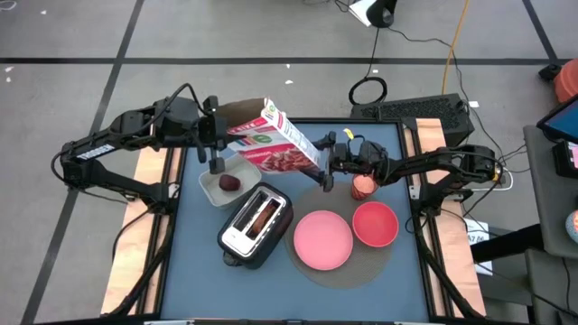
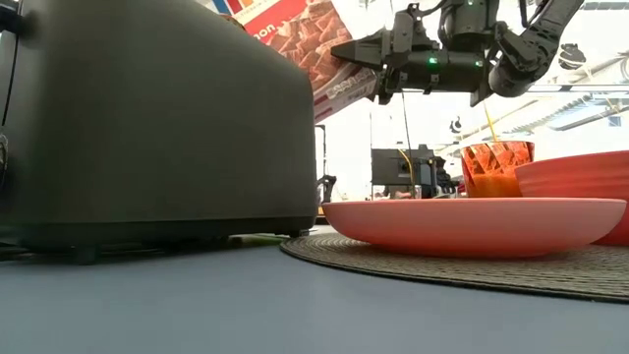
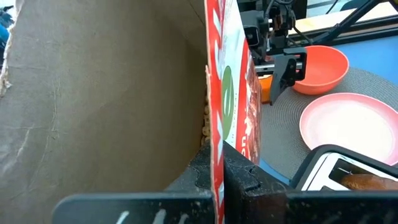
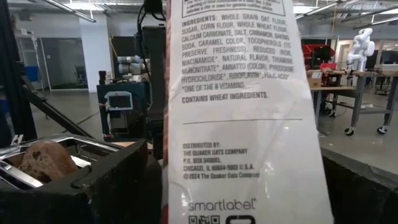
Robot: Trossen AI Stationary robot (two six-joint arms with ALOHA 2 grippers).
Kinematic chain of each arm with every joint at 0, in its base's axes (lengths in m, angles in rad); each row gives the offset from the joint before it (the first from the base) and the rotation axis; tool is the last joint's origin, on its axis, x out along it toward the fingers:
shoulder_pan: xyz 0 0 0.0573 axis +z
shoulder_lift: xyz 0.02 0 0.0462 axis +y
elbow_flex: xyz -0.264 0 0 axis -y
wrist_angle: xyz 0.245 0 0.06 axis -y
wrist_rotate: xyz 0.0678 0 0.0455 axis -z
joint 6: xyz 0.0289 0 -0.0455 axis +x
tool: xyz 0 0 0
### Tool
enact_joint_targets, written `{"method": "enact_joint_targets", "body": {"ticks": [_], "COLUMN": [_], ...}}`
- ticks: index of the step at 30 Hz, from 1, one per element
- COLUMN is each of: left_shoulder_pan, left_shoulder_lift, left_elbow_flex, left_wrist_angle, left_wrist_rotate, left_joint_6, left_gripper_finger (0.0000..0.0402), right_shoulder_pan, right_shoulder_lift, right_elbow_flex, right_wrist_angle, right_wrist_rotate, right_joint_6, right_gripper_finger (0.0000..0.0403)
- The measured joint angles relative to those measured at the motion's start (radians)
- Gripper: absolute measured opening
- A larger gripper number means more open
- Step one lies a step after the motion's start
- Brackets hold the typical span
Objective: Arrange a breakfast setting
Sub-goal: Pour the cereal from the cereal box into the red bowl
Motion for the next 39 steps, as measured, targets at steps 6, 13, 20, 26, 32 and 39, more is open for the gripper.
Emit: {"method": "enact_joint_targets", "body": {"ticks": [6,13,20,26,32,39], "left_shoulder_pan": [0.0,0.0,0.0,0.0,0.0,0.0], "left_shoulder_lift": [0.0,0.0,0.0,0.0,-0.001,-0.001], "left_elbow_flex": [0.0,0.0,0.0,0.0,0.0,0.0], "left_wrist_angle": [0.0,0.0,0.0,0.001,0.022,0.08], "left_wrist_rotate": [0.0,0.0,0.0,0.0,0.0,-0.001], "left_joint_6": [0.0,0.0,0.0,0.001,0.0,-0.014], "left_gripper_finger": [0.0,0.0,0.0,0.0015,0.0024,0.0026], "right_shoulder_pan": [0.002,0.002,0.002,0.002,0.002,0.002], "right_shoulder_lift": [0.0,0.0,0.0,0.0,0.0,0.0], "right_elbow_flex": [0.0,0.0,0.0,-0.001,-0.002,-0.002], "right_wrist_angle": [0.0,0.001,0.003,0.007,0.026,0.035], "right_wrist_rotate": [0.002,0.006,0.006,0.007,0.009,0.01], "right_joint_6": [0.0,0.0,0.0,0.001,0.001,0.002], "right_gripper_finger": [0.0337,0.0271,0.0265,0.026,0.026,0.0258]}}
